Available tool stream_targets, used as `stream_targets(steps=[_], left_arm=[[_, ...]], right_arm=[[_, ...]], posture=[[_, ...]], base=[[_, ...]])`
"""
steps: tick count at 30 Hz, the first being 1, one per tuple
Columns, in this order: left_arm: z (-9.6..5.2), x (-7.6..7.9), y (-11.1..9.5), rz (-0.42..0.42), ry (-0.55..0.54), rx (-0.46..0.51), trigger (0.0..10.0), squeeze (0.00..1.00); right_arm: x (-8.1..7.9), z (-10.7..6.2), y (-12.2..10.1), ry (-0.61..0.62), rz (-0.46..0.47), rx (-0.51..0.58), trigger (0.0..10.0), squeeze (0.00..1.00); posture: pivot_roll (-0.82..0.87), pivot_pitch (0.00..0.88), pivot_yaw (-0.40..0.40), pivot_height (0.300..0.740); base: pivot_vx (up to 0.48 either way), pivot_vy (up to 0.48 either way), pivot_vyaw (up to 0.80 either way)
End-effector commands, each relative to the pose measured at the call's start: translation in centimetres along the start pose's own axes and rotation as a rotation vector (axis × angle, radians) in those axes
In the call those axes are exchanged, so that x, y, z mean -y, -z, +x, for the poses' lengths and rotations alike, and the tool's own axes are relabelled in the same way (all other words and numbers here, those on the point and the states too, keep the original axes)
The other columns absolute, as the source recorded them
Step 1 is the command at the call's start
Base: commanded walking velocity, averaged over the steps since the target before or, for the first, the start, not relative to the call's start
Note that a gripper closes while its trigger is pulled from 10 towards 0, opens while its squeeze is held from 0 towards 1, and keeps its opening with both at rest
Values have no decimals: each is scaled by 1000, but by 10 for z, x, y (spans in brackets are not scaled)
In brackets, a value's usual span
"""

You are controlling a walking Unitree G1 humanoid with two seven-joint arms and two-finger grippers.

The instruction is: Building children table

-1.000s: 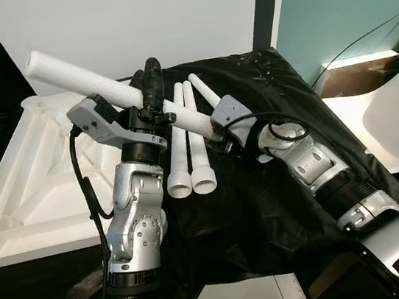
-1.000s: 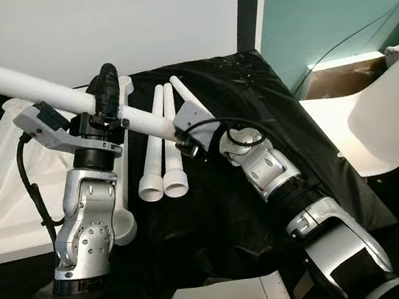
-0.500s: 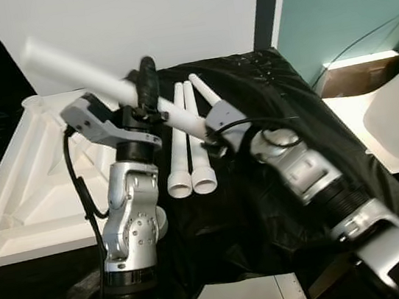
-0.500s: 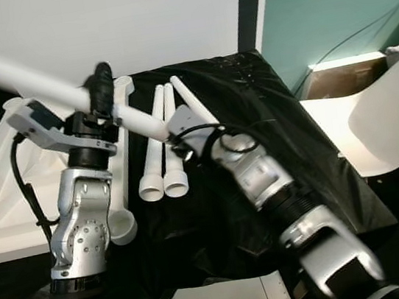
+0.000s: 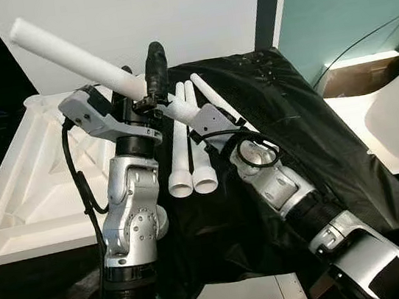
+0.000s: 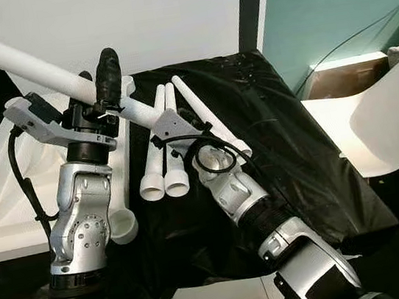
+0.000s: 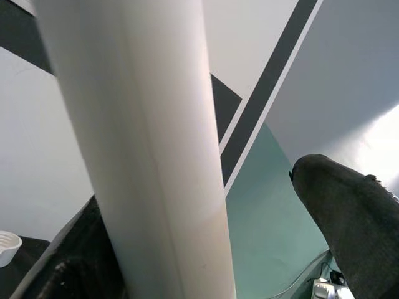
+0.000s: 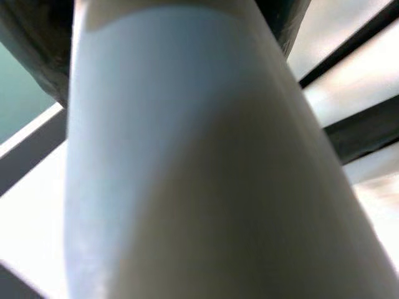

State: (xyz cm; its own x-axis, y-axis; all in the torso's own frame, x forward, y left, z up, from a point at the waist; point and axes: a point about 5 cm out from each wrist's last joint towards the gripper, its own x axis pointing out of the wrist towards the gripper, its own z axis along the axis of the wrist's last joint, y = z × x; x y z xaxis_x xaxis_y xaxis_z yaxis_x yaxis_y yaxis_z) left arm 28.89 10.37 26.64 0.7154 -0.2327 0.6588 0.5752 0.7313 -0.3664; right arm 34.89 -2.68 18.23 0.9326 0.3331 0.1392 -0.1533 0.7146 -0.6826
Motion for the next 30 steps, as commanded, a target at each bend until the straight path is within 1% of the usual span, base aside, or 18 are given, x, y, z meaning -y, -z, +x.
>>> stream_targets(steps=[1, 5, 6, 7, 8, 12, 13, 14, 15, 17, 18, 19, 20, 22, 25, 26, 29, 30], left_arm=[[2, 16, 4, -4, 108, -18, 10000, 0], [0, 17, 3, -7, 114, -20, 10000, 0], [0, 17, 3, -7, 115, -18, 7333, 0], [0, 17, 3, -7, 115, -18, 7333, 0], [-1, 17, 3, -16, 118, -12, 0, 0], [-1, 18, 2, -26, 132, -3, 0, 0], [-1, 18, 2, -25, 134, -3, 0, 0], [-1, 18, 2, -25, 134, -3, 0, 0], [-1, 19, 2, -25, 136, -2, 0, 0], [-2, 18, 2, -23, 136, 0, 0, 0], [-2, 18, 2, -22, 136, 1, 0, 0], [-2, 18, 2, -22, 136, 1, 0, 0], [-2, 18, 3, -22, 136, 1, 0, 0], [-2, 18, 3, -22, 138, 2, 0, 0], [-2, 18, 3, -23, 139, 2, 0, 0], [-2, 18, 3, -24, 141, 3, 0, 0], [-2, 18, 4, -24, 141, 3, 0, 0], [-2, 17, 4, -23, 142, 2, 0, 0]], right_arm=[[-10, -2, -4, -4, -52, 34, 0, 0], [-14, -4, -7, 20, -65, 64, 0, 0], [-15, -4, -7, 28, -68, 71, 0, 0], [-15, -4, -7, 28, -68, 71, 0, 0], [-16, -5, -7, 33, -70, 78, 0, 0], [-17, -5, -7, 47, -83, 84, 0, 0], [-17, -5, -7, 52, -90, 84, 4941, 0], [-17, -5, -7, 52, -90, 84, 4941, 0], [-15, -4, -6, 58, -90, 78, 10000, 0], [-10, -3, -10, 54, -69, 89, 10000, 0], [-8, -3, -12, 56, -58, 96, 10000, 157], [-8, -3, -12, 56, -58, 96, 10000, 157], [-5, -2, -14, 54, -26, 93, 10000, 1000], [0, -2, -20, 30, 43, 86, 10000, 1000], [2, -1, -25, 5, 69, 94, 10000, 1000], [4, 0, -31, -31, 95, 110, 10000, 443], [4, 0, -33, -42, 102, 115, 10000, 443], [6, 0, -35, -81, 151, 109, 10000, 0]], posture=[[-14, 0, 19, 740], [-10, 0, 15, 740], [-10, 0, 13, 740], [-10, 0, 13, 740], [-10, 0, 13, 740], [-13, 0, 10, 740], [-13, 0, 10, 740], [-13, 0, 10, 740], [-15, 0, 9, 740], [-17, 0, 9, 740], [-21, 0, 10, 740], [-21, 0, 10, 740], [-22, 0, 10, 740], [-25, 0, 10, 740], [-27, 0, 10, 740], [-29, 0, 9, 740], [-29, 0, 9, 740], [-28, 0, 9, 740]], base=[[0, 0, 0], [0, 0, 0], [0, 0, 0], [0, 0, 0], [0, 0, 0], [0, 0, 0], [0, 0, 0], [0, 0, 0], [0, 0, 0], [0, 0, 0], [0, 0, 0], [0, 0, 0], [0, 0, 0], [0, 0, 0], [0, 0, 0], [0, 0, 0], [0, 0, 0], [0, 0, 0]])
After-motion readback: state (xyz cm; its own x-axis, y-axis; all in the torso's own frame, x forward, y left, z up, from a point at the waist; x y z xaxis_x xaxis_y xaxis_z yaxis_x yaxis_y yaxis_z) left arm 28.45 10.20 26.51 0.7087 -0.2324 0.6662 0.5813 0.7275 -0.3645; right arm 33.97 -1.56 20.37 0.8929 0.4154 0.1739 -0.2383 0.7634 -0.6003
